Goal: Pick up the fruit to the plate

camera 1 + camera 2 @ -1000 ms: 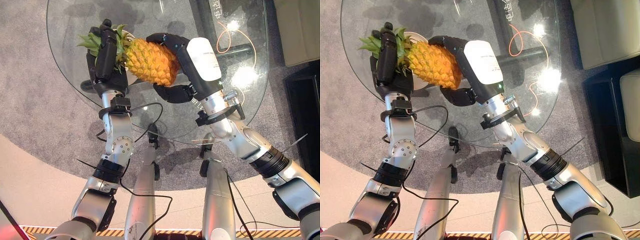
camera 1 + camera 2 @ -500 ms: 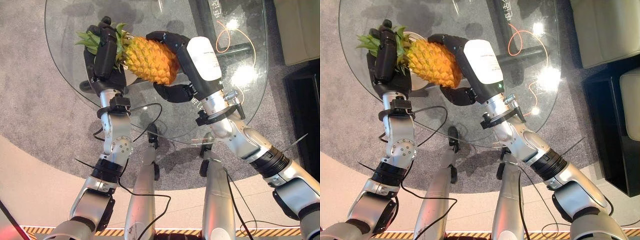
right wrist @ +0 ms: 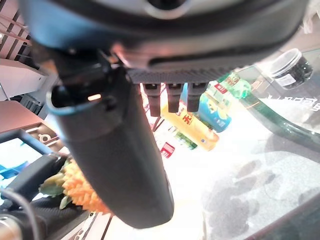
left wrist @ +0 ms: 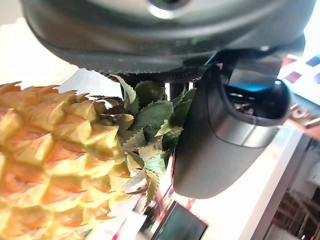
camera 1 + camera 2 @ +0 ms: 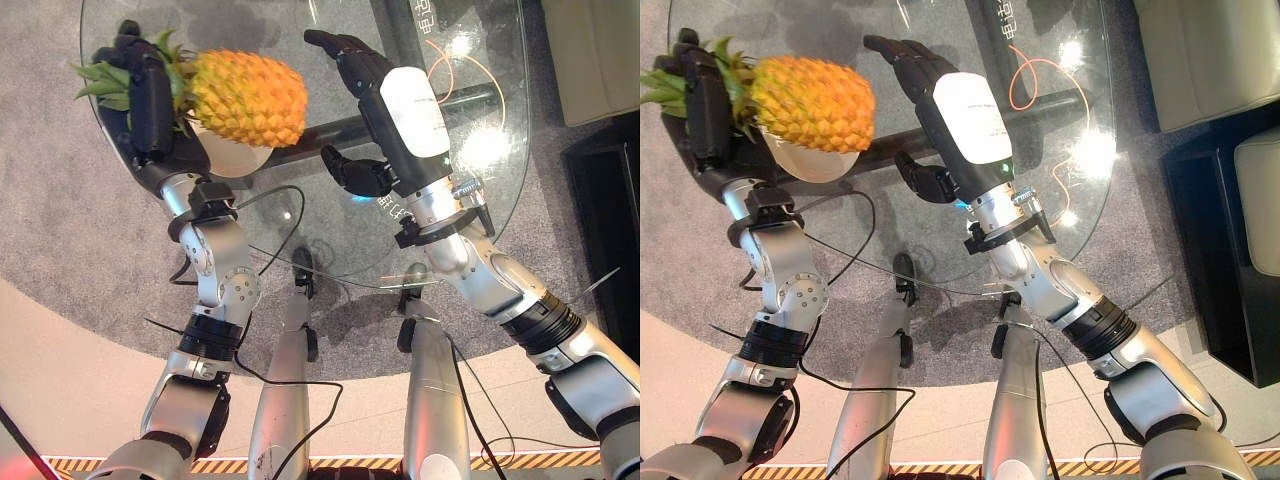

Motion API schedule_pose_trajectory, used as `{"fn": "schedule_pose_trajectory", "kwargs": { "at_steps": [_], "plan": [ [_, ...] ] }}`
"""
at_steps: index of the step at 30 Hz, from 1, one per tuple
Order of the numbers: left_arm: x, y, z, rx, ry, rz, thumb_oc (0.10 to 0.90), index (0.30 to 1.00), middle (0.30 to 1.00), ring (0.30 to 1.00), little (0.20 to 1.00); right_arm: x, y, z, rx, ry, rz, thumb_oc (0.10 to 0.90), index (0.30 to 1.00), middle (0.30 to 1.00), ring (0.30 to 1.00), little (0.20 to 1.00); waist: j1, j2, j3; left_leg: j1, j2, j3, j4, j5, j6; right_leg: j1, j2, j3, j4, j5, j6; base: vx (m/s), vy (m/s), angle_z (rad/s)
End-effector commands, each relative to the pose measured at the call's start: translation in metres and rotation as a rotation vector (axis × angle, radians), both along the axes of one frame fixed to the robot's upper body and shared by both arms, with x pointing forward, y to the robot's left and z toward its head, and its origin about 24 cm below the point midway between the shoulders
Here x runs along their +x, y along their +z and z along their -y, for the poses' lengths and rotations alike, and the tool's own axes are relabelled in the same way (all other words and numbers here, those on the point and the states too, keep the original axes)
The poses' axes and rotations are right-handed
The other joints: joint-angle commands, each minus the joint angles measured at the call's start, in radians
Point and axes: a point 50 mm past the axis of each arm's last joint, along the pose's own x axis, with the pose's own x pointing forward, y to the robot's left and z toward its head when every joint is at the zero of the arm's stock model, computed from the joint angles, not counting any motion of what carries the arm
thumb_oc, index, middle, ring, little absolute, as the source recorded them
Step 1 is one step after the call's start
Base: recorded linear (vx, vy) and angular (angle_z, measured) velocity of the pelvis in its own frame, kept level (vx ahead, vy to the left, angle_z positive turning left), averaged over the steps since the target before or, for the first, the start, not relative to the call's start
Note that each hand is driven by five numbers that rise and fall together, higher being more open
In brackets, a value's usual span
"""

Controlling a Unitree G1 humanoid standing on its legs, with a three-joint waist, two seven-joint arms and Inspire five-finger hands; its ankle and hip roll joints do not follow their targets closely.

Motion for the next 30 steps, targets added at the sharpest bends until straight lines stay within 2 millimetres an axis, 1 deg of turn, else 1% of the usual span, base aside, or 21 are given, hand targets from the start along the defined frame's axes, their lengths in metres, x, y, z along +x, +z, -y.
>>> {"fn": "schedule_pose_trajectory", "kwargs": {
  "at_steps": [1, 9, 13, 14, 15, 16, 17, 18, 19, 23, 24, 26, 27, 29, 30],
  "plan": [
    [-0.035, 0.073, 0.004, 0.022, 0.117, 0.408, 0.100, 0.300, 0.300, 0.300, 0.200, -0.022, 0.051, -0.019, 0.068, 0.125, 0.247, 0.800, 0.900, 0.900, 0.900, 0.900, 0.007, -0.006, -0.018, 0.027, -0.063, 0.036, 0.049, -0.116, 0.009, 0.093, 0.048, -0.066, -0.226, 0.102, 0.005, 0.00, 0.000, 0.00],
    [-0.034, 0.073, -0.001, -0.025, 0.261, 0.352, 0.100, 0.300, 0.300, 0.300, 0.200, -0.016, 0.052, -0.013, 0.112, 0.076, 0.242, 0.800, 0.900, 0.900, 0.900, 0.900, 0.001, -0.009, -0.018, 0.021, -0.061, 0.037, 0.051, -0.114, 0.005, 0.087, 0.051, -0.060, -0.228, 0.102, 0.004, 0.00, 0.000, 0.00],
    [-0.028, 0.074, 0.000, 0.016, 0.365, 0.287, 0.100, 0.300, 0.300, 0.300, 0.200, -0.004, 0.048, 0.002, 0.225, 0.011, 0.191, 0.800, 0.900, 0.900, 0.900, 0.900, -0.008, -0.010, -0.018, 0.015, -0.057, 0.041, 0.052, -0.114, 0.002, 0.081, 0.052, -0.054, -0.226, 0.100, 0.004, 0.00, 0.009, 0.00],
    [-0.025, 0.073, -0.001, 0.030, 0.402, 0.265, 0.100, 0.300, 0.300, 0.300, 0.200, 0.000, 0.045, 0.009, 0.290, 0.000, 0.144, 0.800, 0.900, 0.900, 0.900, 0.900, -0.013, -0.011, -0.018, 0.023, -0.056, 0.043, 0.052, -0.123, 0.001, 0.086, 0.052, -0.050, -0.221, 0.090, 0.005, 0.00, 0.000, 0.00],
    [-0.025, 0.074, -0.001, 0.031, 0.407, 0.267, 0.100, 0.300, 0.300, 0.300, 0.200, 0.000, 0.046, 0.009, 0.299, 0.000, 0.142, 0.800, 0.900, 0.900, 0.900, 0.900, -0.013, -0.012, -0.018, 0.016, -0.055, 0.044, 0.052, -0.116, 0.002, 0.079, 0.052, -0.050, -0.223, 0.097, 0.003, 0.00, 0.040, -0.01],
    [-0.023, 0.075, -0.003, 0.051, 0.444, 0.253, 0.100, 0.300, 0.300, 0.300, 0.200, 0.004, 0.042, 0.017, 0.373, -0.011, 0.102, 0.800, 0.900, 0.900, 0.900, 0.900, -0.018, -0.012, -0.018, 0.014, -0.053, 0.046, 0.052, -0.117, 0.001, 0.076, 0.053, -0.047, -0.223, 0.096, 0.002, 0.00, 0.039, -0.02],
    [-0.022, 0.073, -0.005, 0.058, 0.468, 0.241, 0.100, 0.300, 0.300, 0.300, 0.200, 0.006, 0.038, 0.021, 0.407, -0.018, 0.082, 0.800, 0.900, 0.900, 0.900, 0.900, -0.022, -0.012, -0.018, 0.021, -0.053, 0.048, 0.053, -0.124, 0.000, 0.080, 0.054, -0.045, -0.219, 0.088, 0.003, 0.02, 0.035, -0.02],
    [-0.022, 0.073, -0.005, 0.058, 0.468, 0.241, 0.100, 0.300, 0.300, 0.300, 0.200, 0.006, 0.038, 0.021, 0.407, -0.018, 0.082, 0.800, 0.900, 0.900, 0.900, 0.900, -0.022, -0.012, -0.018, 0.021, -0.053, 0.048, 0.053, -0.124, 0.000, 0.080, 0.054, -0.045, -0.219, 0.088, 0.003, 0.02, 0.061, -0.05],
    [-0.018, 0.075, -0.010, 0.085, 0.529, 0.215, 0.100, 0.300, 0.300, 0.300, 0.200, 0.011, 0.029, 0.035, 0.497, -0.058, 0.050, 0.800, 0.900, 0.900, 0.900, 0.900, -0.033, -0.013, -0.018, 0.020, -0.051, 0.053, 0.055, -0.124, -0.001, 0.076, 0.057, -0.039, -0.216, 0.088, 0.001, -0.01, 0.070, -0.03],
    [-0.011, 0.085, -0.028, 0.116, 0.646, 0.162, 0.100, 0.300, 0.300, 0.300, 0.200, 0.022, 0.008, 0.064, 0.719, -0.125, -0.058, 0.800, 0.900, 0.900, 0.900, 0.900, -0.053, -0.017, -0.018, 0.012, -0.044, 0.064, 0.062, -0.121, -0.003, 0.060, 0.060, -0.028, -0.209, 0.092, -0.004, 0.01, 0.069, -0.03],
    [-0.009, 0.085, -0.032, 0.117, 0.665, 0.147, 0.100, 0.300, 0.300, 0.300, 0.200, 0.025, 0.001, 0.071, 0.761, -0.145, -0.087, 0.800, 0.900, 0.900, 0.900, 0.900, -0.058, -0.018, -0.018, 0.023, -0.043, 0.065, 0.063, -0.129, -0.005, 0.068, 0.060, -0.026, -0.205, 0.081, -0.004, 0.01, 0.046, -0.05],
    [-0.006, 0.090, -0.041, 0.121, 0.716, 0.123, 0.100, 0.300, 0.300, 0.300, 0.200, 0.030, -0.008, 0.088, 0.835, -0.193, -0.123, 0.800, 0.900, 0.900, 0.900, 0.900, -0.065, -0.021, -0.018, 0.015, -0.039, 0.069, 0.067, -0.124, -0.005, 0.059, 0.060, -0.023, -0.206, 0.089, -0.006, 0.01, 0.025, -0.07],
    [-0.004, 0.091, -0.046, 0.137, 0.745, 0.103, 0.100, 0.300, 0.300, 0.300, 0.200, 0.032, -0.016, 0.097, 0.880, -0.227, -0.147, 0.800, 0.900, 0.900, 0.900, 0.900, -0.069, -0.024, -0.018, 0.022, -0.039, 0.069, 0.071, -0.134, -0.007, 0.065, 0.059, -0.023, -0.202, 0.080, -0.006, 0.03, 0.003, -0.09],
    [-0.002, 0.094, -0.051, 0.148, 0.780, 0.084, 0.100, 0.300, 0.300, 0.300, 0.200, 0.034, -0.026, 0.110, 0.951, -0.280, -0.176, 0.800, 0.900, 0.900, 0.900, 0.900, -0.072, -0.028, -0.018, 0.018, -0.037, 0.070, 0.078, -0.137, -0.007, 0.060, 0.060, -0.022, -0.199, 0.080, -0.007, 0.02, -0.005, -0.06],
    [-0.001, 0.094, -0.055, 0.167, 0.806, 0.068, 0.100, 0.300, 0.300, 0.300, 0.200, 0.036, -0.035, 0.119, 0.990, -0.316, -0.197, 0.800, 0.900, 0.900, 0.900, 0.900, -0.074, -0.030, -0.018, 0.016, -0.035, 0.071, 0.084, -0.140, -0.008, 0.058, 0.062, -0.022, -0.194, 0.077, -0.008, 0.00, 0.000, 0.00]
  ]
}}
